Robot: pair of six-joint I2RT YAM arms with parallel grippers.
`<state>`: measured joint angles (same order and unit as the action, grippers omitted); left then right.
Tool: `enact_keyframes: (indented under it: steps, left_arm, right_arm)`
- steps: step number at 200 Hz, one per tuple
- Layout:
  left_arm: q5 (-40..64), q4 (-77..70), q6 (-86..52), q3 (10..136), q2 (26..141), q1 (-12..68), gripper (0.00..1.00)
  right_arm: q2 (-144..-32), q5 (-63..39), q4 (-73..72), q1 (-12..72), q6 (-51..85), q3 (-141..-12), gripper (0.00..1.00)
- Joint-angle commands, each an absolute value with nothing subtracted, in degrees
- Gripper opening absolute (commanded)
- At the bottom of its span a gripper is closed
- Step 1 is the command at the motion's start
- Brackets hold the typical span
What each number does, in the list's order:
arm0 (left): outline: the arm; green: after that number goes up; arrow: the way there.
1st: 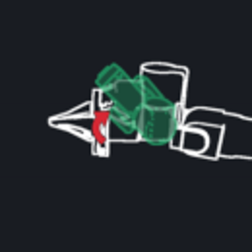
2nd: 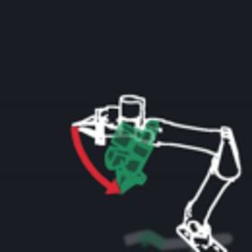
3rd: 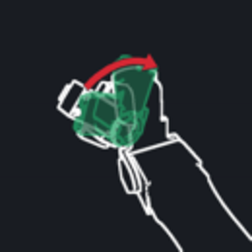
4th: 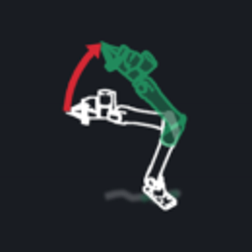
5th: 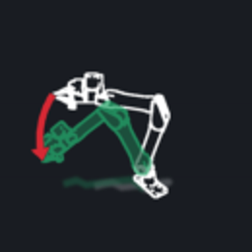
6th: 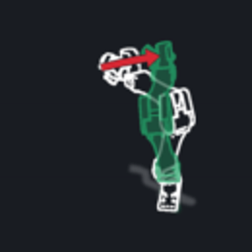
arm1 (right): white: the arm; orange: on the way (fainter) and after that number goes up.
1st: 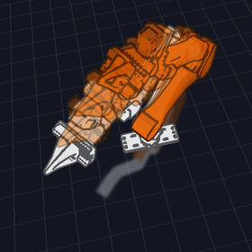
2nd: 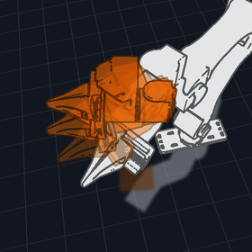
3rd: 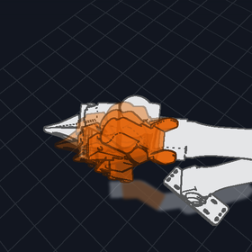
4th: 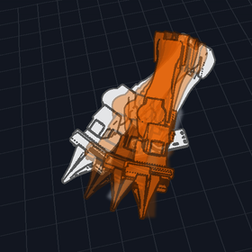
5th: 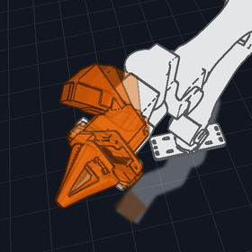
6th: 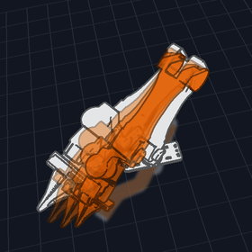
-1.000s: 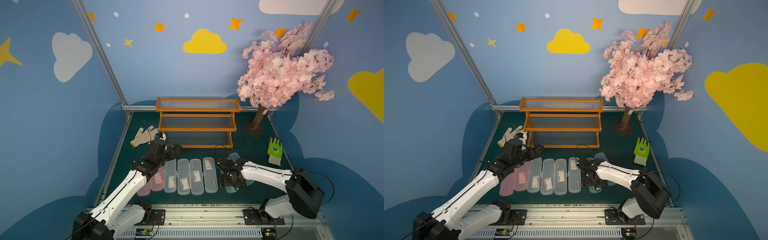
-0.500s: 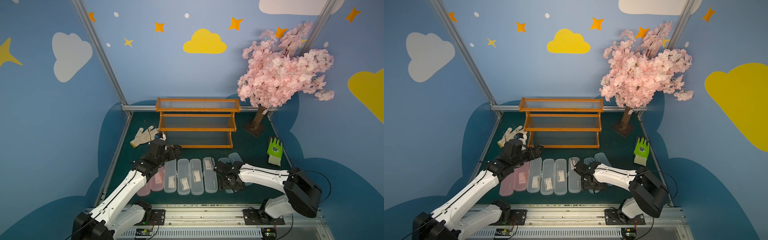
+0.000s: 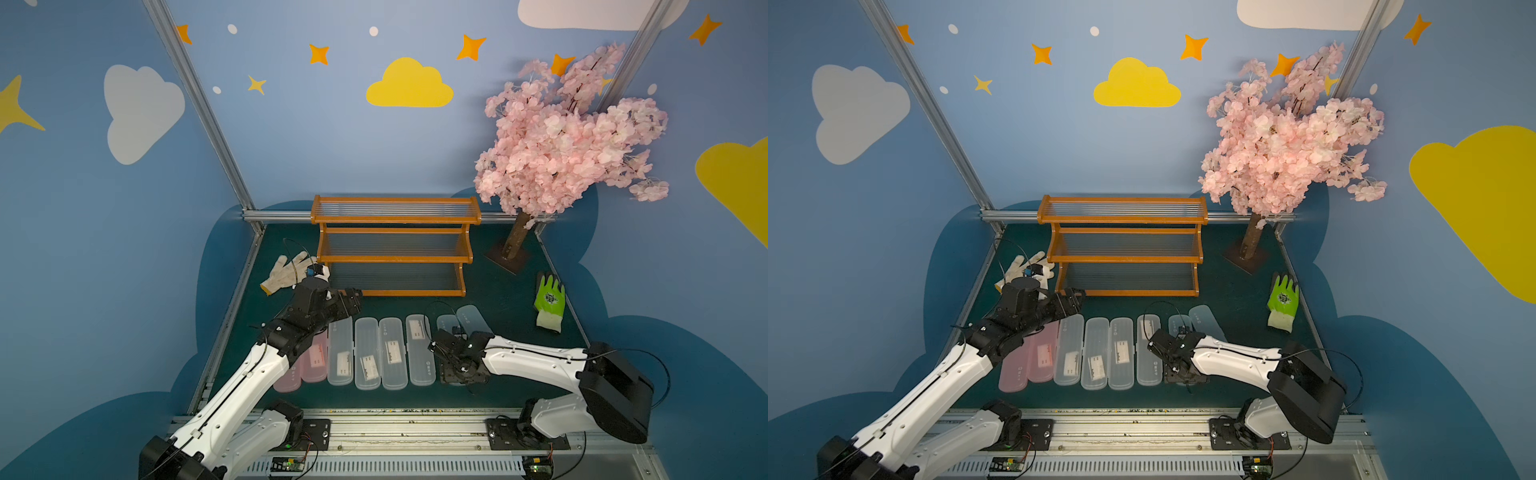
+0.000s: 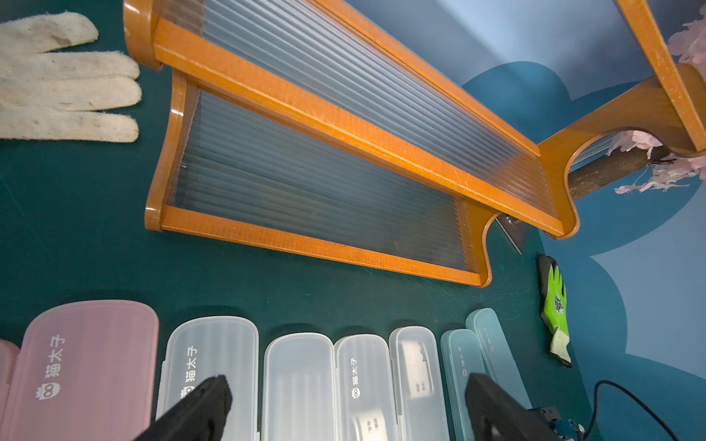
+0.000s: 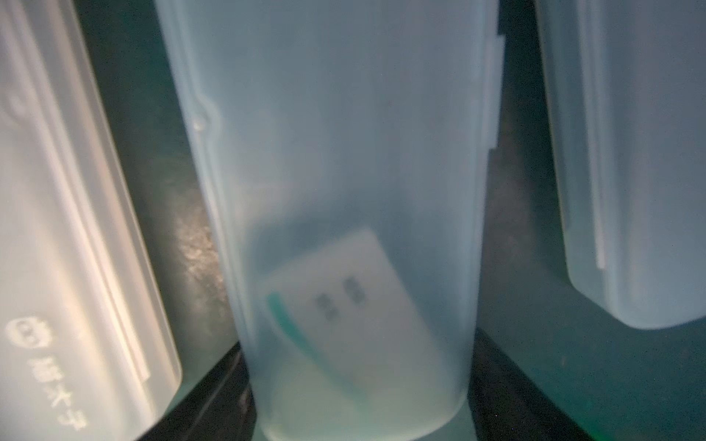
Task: Place the pencil cases on the shelf according to color
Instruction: Pick up the pencil case from the center of the board.
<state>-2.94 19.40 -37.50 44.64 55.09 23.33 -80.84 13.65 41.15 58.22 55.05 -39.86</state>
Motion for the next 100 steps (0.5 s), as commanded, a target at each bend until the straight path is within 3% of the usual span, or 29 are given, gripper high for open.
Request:
enact_keyframes:
  steps: [1, 100]
  left_arm:
    - [-2.50, 20.88, -37.00, 46.77, 54.13, 23.65, 1.00]
    - [-1.63, 22.36, -36.23, 54.61, 56.05, 24.08, 1.00]
  right_arm:
    - [-81.52, 18.24, 44.98, 59.76, 57.80, -37.81, 0.52]
    - [-64.71, 27.30, 62.23, 63.18, 53.83, -54.07, 0.53]
